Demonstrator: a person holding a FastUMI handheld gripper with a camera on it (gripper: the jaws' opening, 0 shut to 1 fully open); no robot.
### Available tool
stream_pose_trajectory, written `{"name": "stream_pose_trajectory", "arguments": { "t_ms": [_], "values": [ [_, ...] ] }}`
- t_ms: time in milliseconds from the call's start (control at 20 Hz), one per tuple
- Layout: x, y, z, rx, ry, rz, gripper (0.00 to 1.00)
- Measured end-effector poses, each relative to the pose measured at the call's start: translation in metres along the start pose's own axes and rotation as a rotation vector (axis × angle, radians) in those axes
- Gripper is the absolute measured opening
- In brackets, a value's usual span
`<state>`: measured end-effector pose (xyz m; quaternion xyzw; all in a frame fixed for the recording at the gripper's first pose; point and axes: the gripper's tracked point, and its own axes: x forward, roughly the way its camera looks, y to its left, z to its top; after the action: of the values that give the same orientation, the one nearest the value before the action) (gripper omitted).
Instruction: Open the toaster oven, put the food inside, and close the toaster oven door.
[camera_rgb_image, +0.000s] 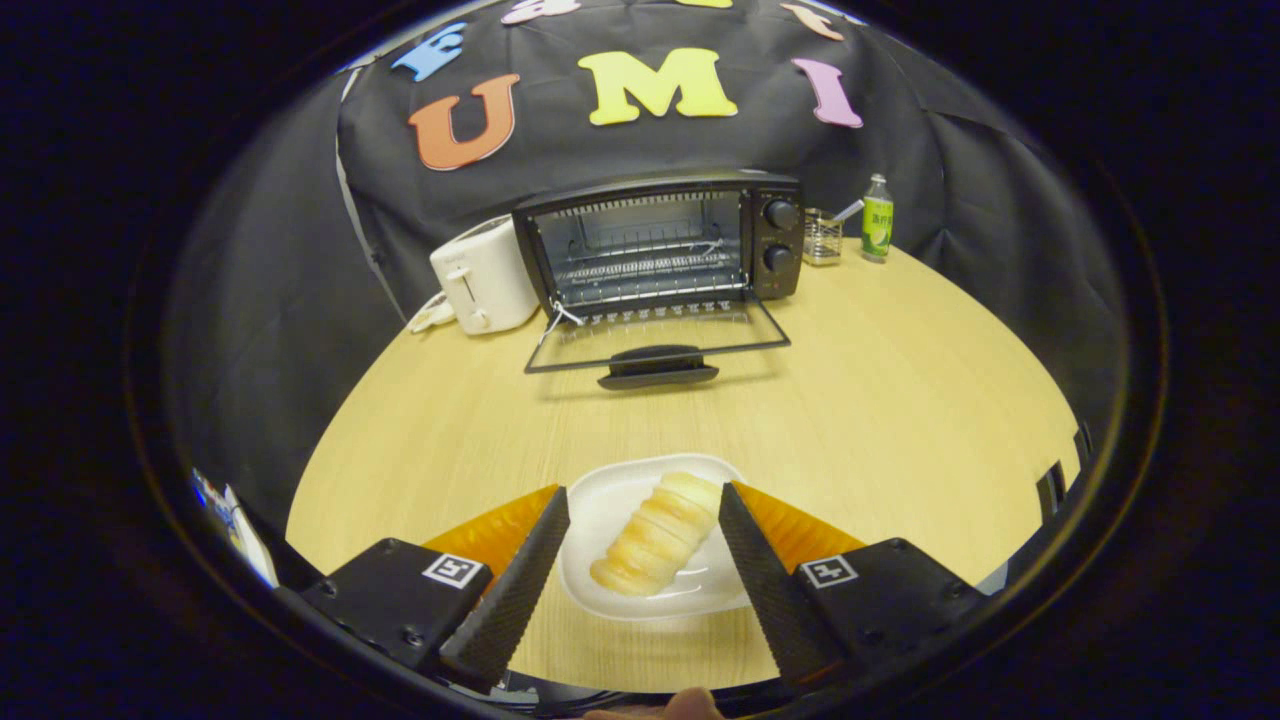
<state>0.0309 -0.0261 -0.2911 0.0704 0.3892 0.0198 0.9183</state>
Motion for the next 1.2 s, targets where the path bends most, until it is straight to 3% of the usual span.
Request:
{"name": "stream_pose_trajectory", "arguments": {
  "t_ms": [550, 800, 900, 1200],
  "values": [
    [0.037, -0.009, -0.035, 0.106, 0.104, -0.101, 0.97],
    [0.04, -0.013, -0.038, 0.116, 0.112, -0.147, 0.85],
    [0.041, -0.014, -0.036, 0.134, 0.104, -0.161, 0.69],
    [0.039, -0.013, -0.036, 0.125, 0.106, -0.16, 0.47]
  ]
}}
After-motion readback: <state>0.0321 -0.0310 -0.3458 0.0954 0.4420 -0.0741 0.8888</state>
